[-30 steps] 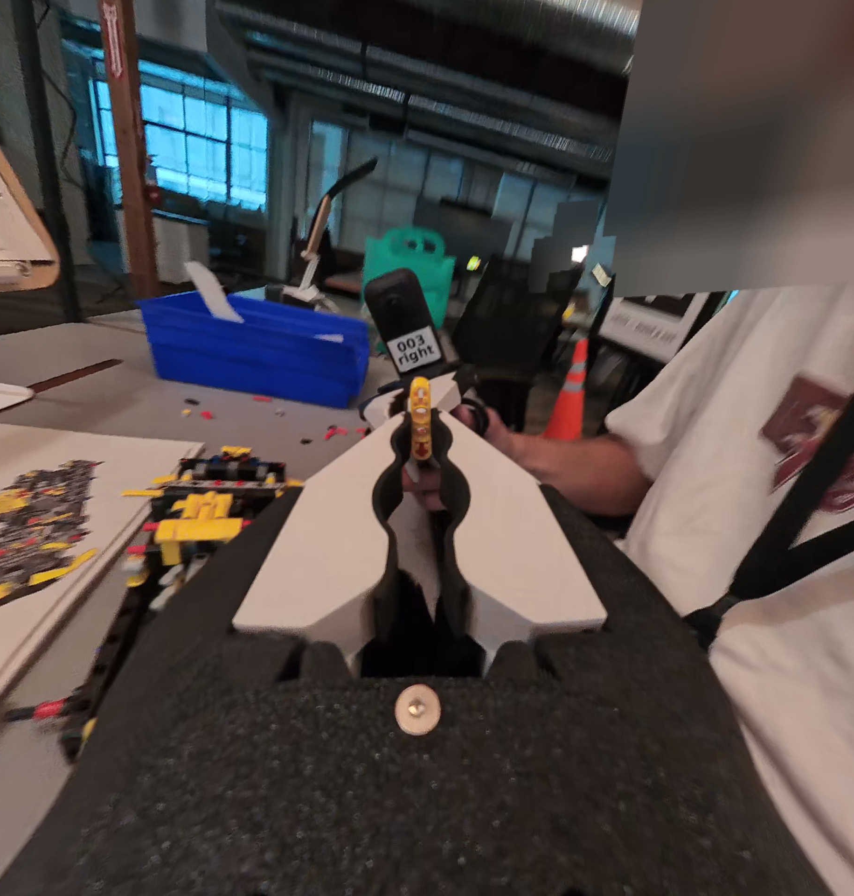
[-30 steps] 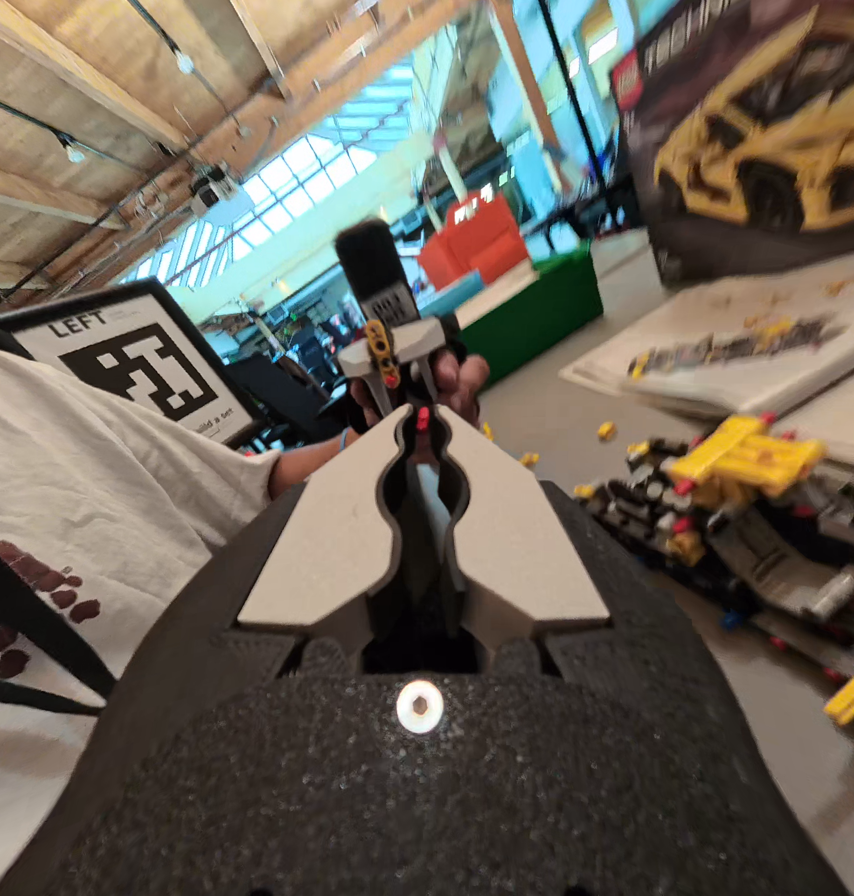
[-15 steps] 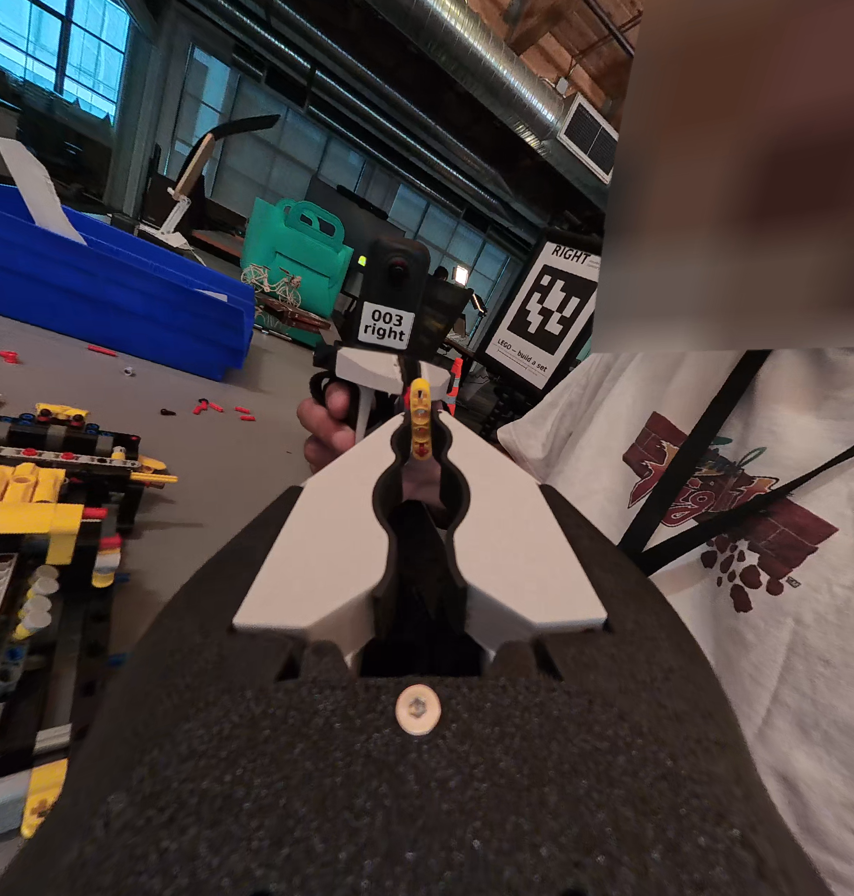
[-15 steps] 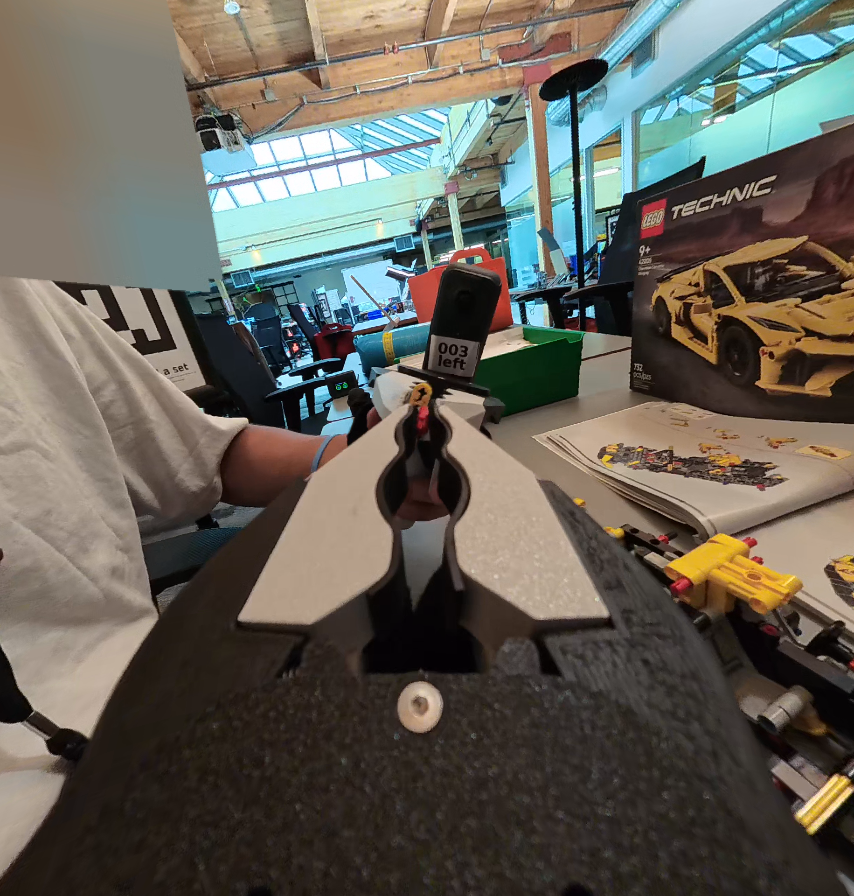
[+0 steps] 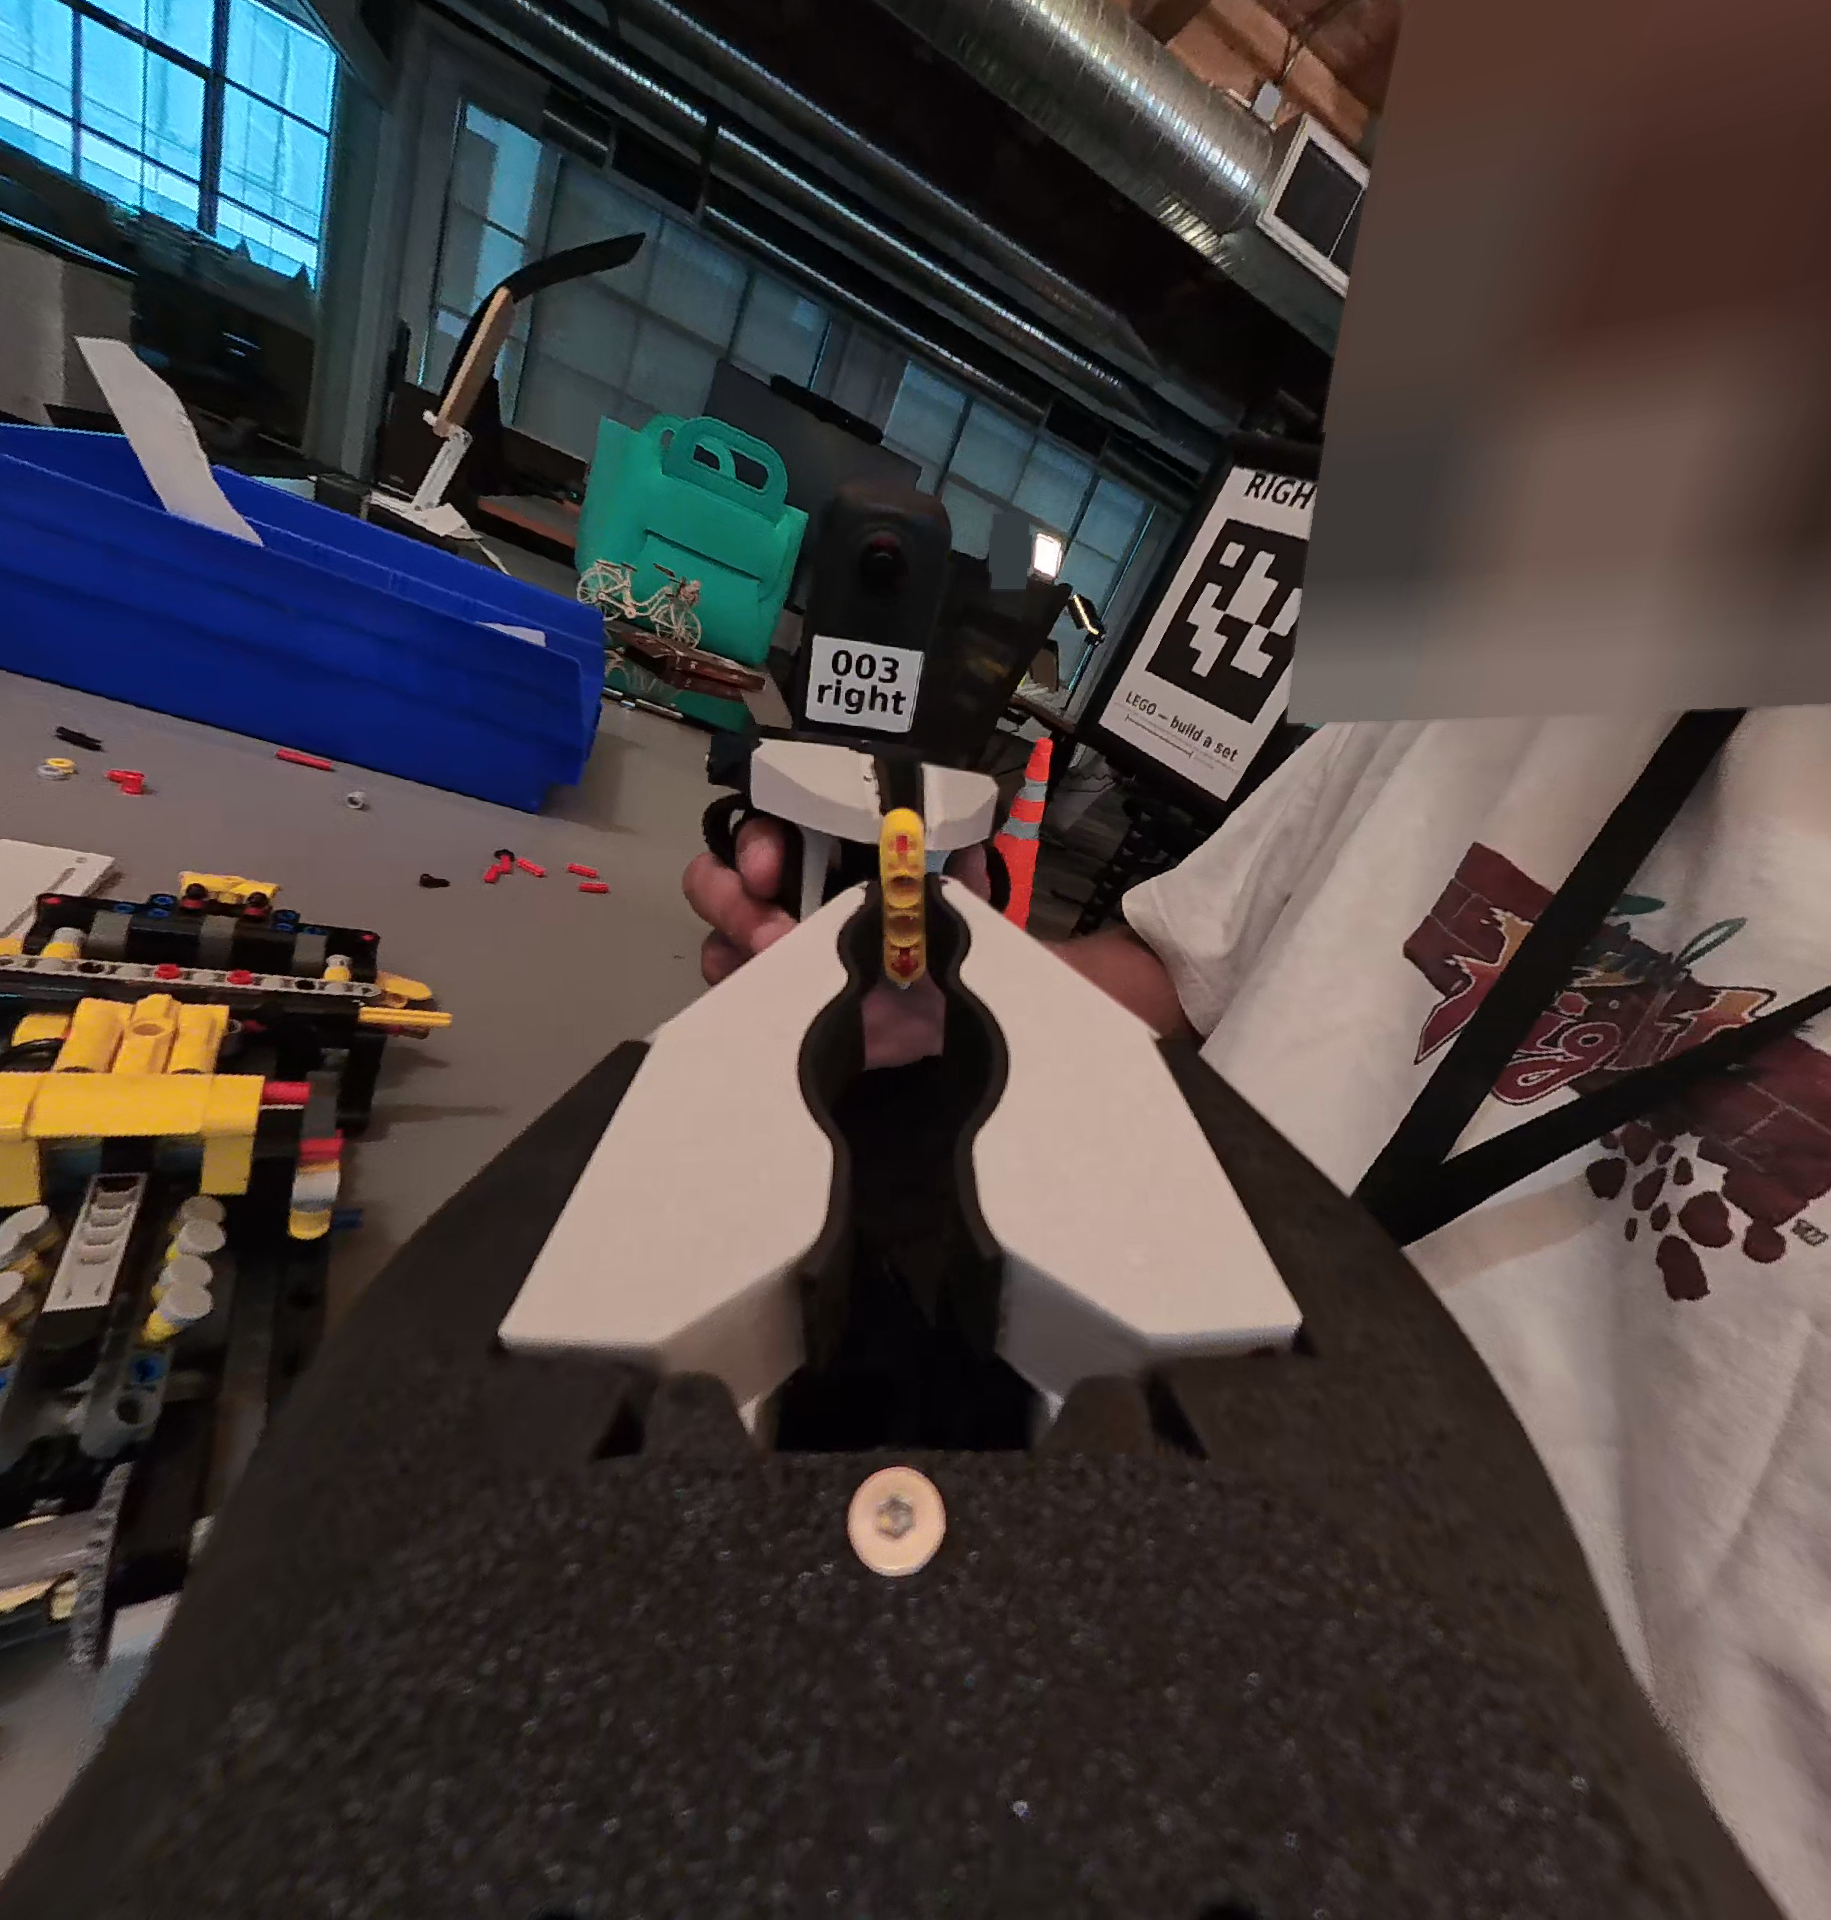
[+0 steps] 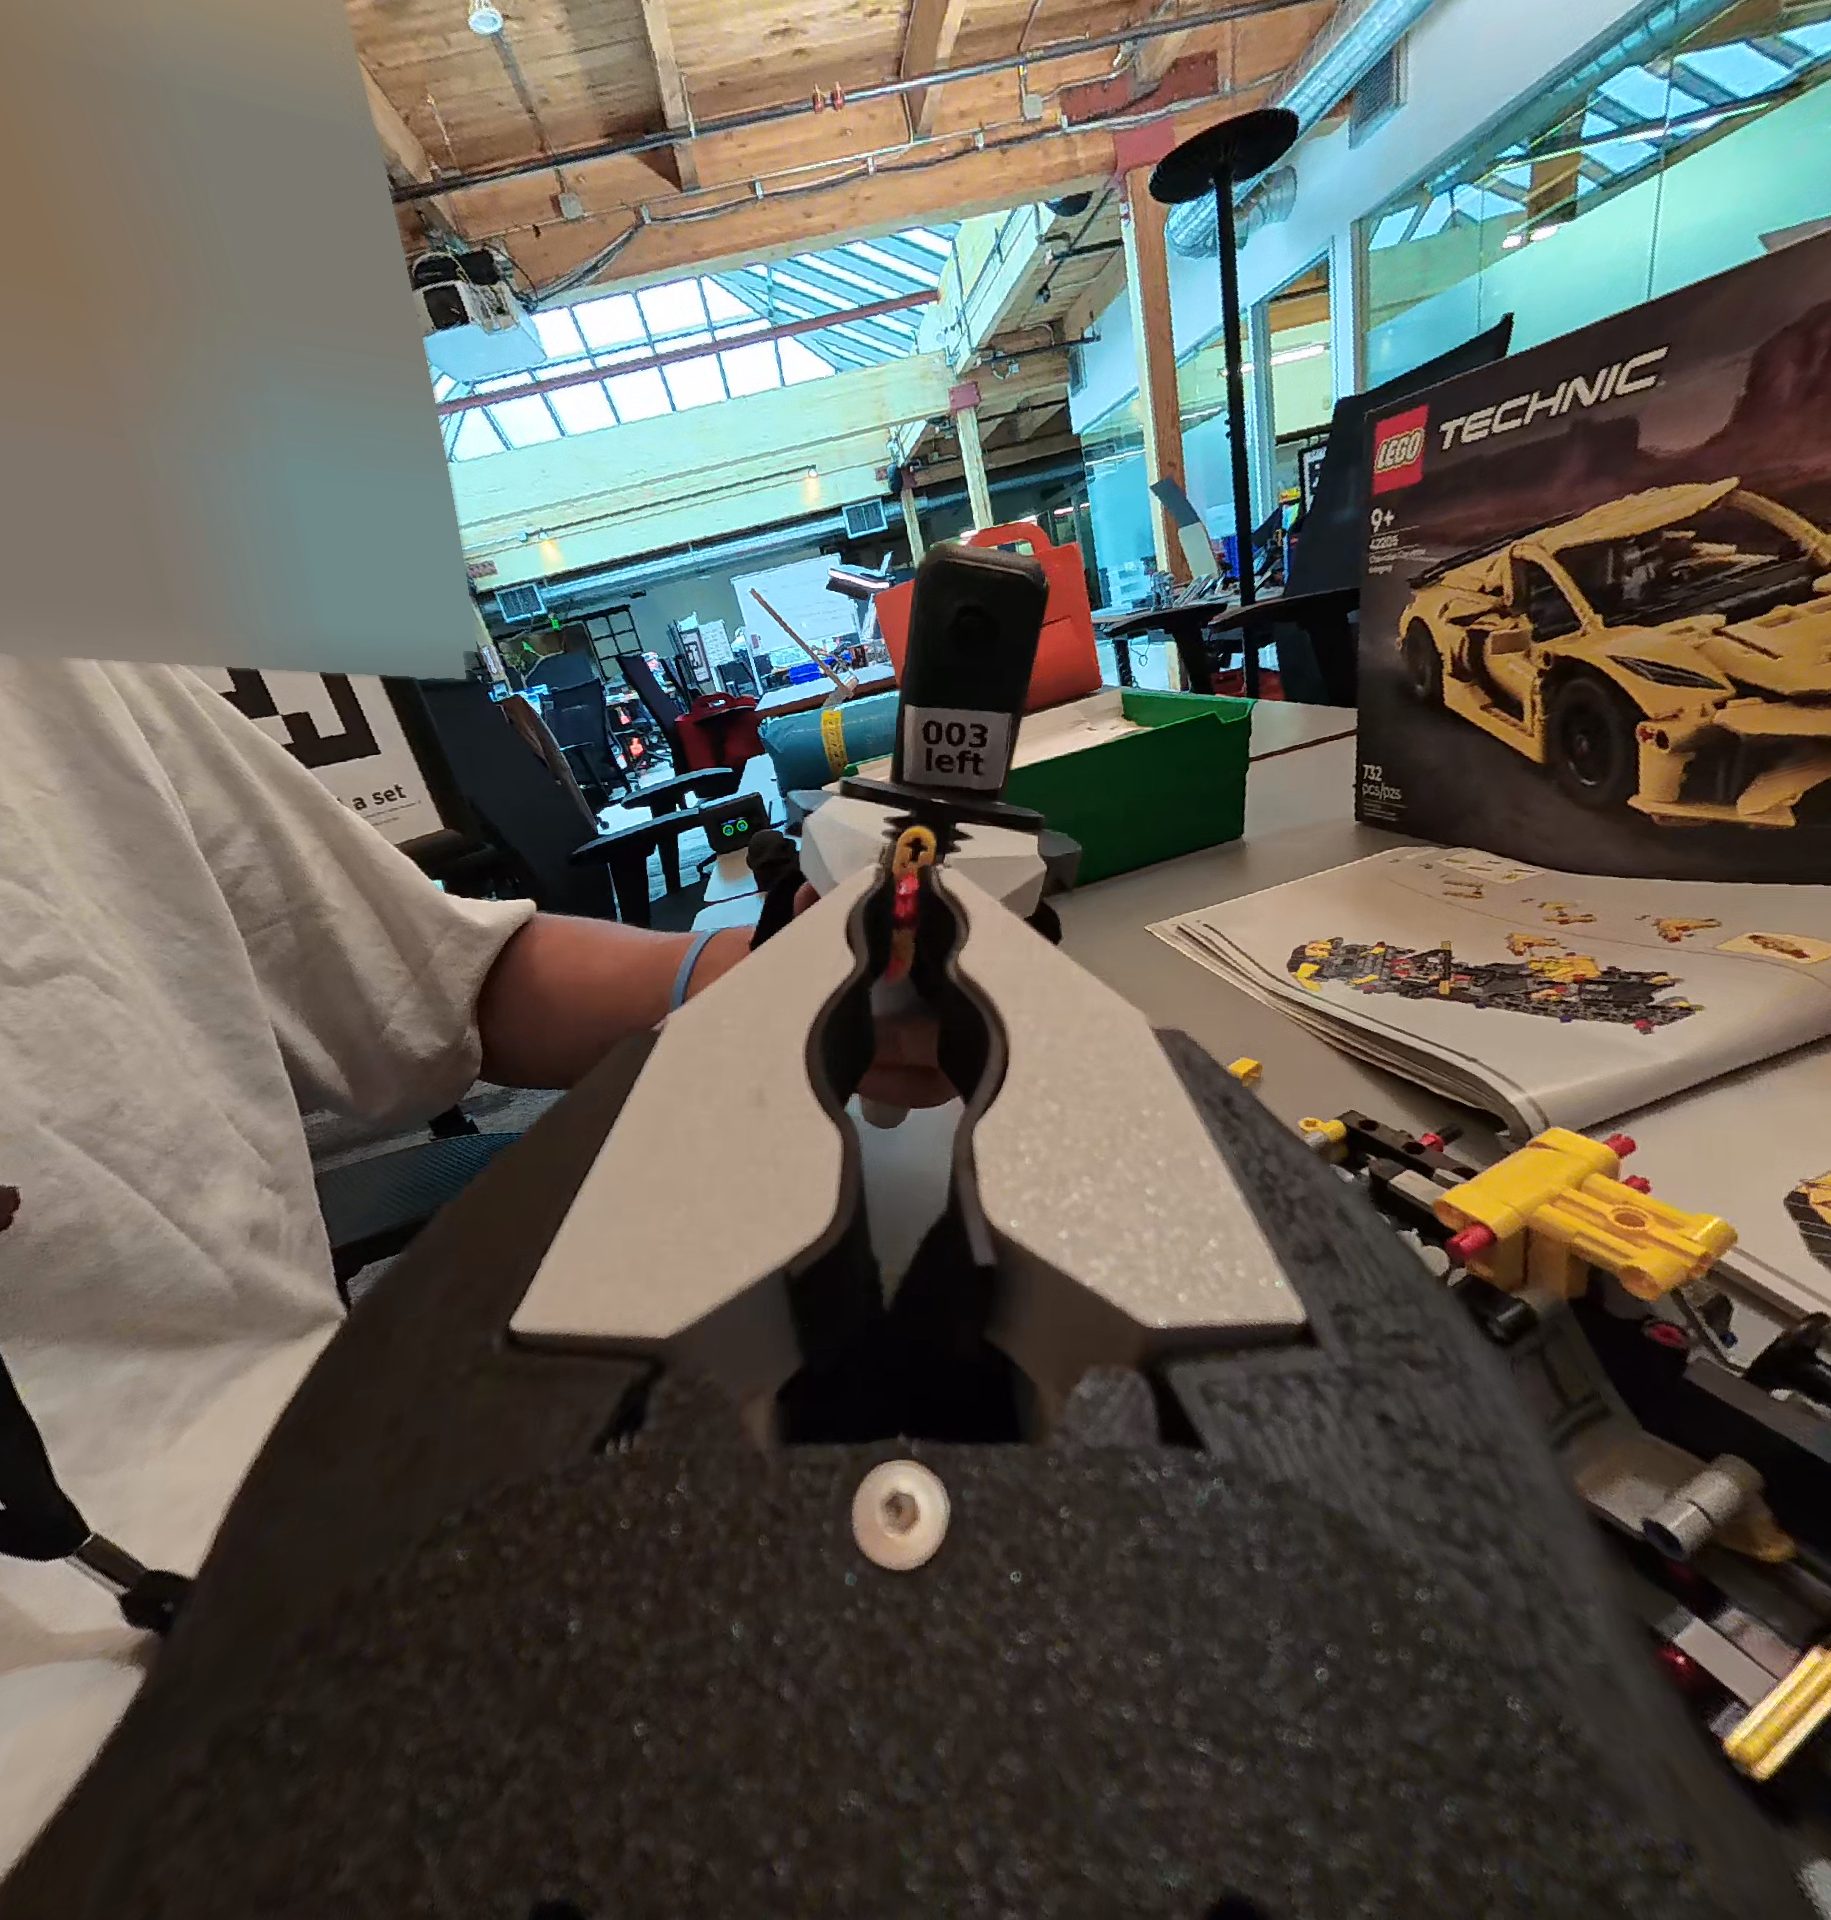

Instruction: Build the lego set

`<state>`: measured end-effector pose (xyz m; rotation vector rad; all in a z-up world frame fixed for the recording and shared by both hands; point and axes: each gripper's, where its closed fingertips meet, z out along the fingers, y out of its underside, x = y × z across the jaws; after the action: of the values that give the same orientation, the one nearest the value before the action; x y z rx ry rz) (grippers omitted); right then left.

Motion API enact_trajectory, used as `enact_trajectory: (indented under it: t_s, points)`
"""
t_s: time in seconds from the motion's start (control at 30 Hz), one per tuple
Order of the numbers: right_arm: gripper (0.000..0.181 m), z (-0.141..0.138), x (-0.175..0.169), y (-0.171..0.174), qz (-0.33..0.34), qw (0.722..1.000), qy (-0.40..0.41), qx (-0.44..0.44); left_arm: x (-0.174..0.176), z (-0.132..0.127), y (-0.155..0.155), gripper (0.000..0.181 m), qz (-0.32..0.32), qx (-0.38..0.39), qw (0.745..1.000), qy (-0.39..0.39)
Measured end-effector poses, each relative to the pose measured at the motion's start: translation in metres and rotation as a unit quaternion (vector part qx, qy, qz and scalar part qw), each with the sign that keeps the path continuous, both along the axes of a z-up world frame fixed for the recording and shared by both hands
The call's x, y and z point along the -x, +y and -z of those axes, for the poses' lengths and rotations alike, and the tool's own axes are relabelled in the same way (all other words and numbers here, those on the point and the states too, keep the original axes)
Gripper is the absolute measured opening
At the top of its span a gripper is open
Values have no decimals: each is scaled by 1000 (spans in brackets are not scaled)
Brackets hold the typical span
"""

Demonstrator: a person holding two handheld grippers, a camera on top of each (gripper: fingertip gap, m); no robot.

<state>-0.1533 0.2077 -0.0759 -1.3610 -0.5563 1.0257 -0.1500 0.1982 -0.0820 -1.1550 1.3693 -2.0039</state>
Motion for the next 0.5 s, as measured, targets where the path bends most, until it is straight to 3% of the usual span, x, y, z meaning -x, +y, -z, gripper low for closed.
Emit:
enact_trajectory:
  t_s: [0.3, 0.5]
  points:
    - [3, 11, -1, 4, -31, 996, 29, 75, -4, 13, 4, 8, -58, -121, 991, 10]
    - [4, 36, 3, 5, -28, 993, -53, 101, -2, 42, 6, 8, -72, -249, 964, 58]
